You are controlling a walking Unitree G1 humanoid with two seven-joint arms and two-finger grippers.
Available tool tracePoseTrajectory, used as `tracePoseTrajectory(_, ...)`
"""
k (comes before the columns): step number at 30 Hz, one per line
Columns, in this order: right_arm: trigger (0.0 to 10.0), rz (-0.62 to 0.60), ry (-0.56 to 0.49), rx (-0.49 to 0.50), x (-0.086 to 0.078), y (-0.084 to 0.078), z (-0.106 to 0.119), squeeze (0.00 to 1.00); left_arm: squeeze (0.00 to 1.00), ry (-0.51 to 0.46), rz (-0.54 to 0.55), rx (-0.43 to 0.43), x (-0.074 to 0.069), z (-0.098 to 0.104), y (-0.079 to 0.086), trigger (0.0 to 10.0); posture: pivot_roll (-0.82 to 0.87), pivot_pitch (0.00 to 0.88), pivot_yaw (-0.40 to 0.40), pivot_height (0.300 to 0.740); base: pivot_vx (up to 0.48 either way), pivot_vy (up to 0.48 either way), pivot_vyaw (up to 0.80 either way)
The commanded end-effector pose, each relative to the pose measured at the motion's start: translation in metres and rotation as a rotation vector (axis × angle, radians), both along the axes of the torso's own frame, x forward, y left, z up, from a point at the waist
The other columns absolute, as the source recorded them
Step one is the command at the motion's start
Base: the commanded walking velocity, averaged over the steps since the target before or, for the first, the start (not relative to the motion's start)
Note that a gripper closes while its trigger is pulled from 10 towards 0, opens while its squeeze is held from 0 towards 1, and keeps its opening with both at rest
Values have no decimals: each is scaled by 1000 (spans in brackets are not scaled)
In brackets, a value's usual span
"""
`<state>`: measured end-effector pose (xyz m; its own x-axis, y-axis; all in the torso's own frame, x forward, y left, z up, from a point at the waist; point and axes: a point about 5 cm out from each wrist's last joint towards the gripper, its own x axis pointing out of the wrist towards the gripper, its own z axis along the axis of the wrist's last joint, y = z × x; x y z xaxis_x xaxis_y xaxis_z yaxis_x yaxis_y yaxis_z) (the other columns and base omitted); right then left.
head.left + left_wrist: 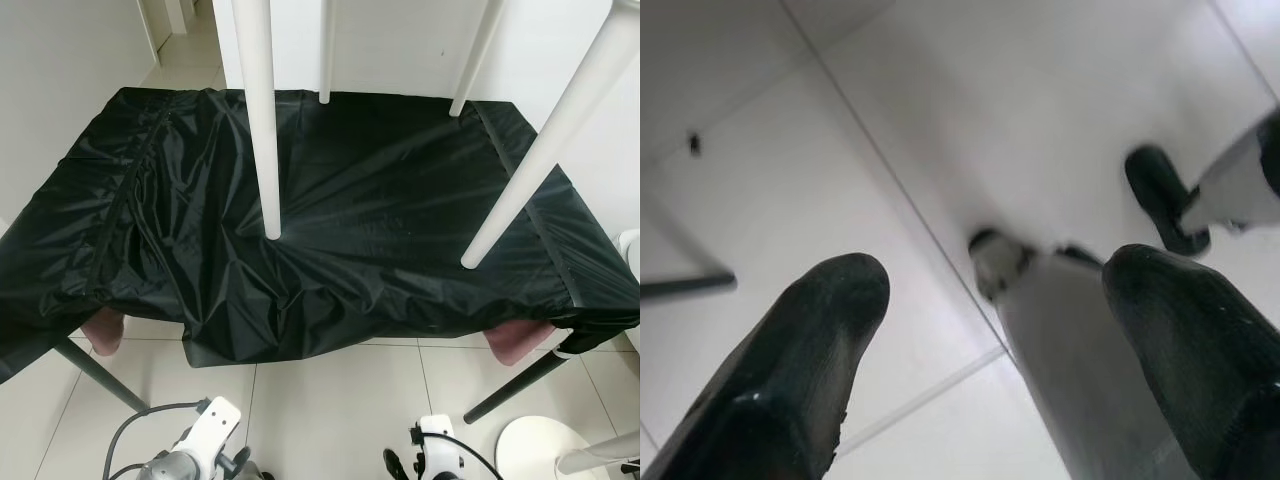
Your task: Building children table
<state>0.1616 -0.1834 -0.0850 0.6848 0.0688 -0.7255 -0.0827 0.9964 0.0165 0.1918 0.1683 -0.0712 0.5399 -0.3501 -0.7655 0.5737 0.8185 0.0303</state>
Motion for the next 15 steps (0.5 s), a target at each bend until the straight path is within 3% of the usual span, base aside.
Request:
tracePoseTrajectory(1, 10000, -33, 69, -17, -14, 0, -8, 0, 0, 10, 111, 94, -5, -6, 10, 10000, 3, 55, 38, 740, 0, 0, 0)
tracePoseTrajectory(2, 10000, -33, 69, -17, -14, 0, -8, 0, 0, 10, 111, 94, -5, -6, 10, 10000, 3, 55, 38, 740, 0, 0, 0)
tracePoseTrajectory(4, 10000, -89, 130, -37, -28, -3, -14, 0, 0, 33, 238, 131, -8, -10, 17, 10000, 13, 41, 38, 740, 0, 0, 0)
tracePoseTrajectory(6, 10000, -96, 139, -40, -30, -3, -15, 0, 0, 37, 257, 132, -9, -10, 17, 10000, 13, 41, 38, 740, 0, 0, 0)
tracePoseTrajectory(10, 10000, -120, 158, -39, -34, -4, -17, 0, 0, 45, 245, 134, -9, -11, 12, 10000, 11, 32, 39, 740, 0, 0, 0)
tracePoseTrajectory(15, 10000, -110, 144, -57, -26, 1, -15, 0, 0, 45, 237, 161, -5, -11, 8, 10000, 22, 21, 30, 740, 0, 0, 0)
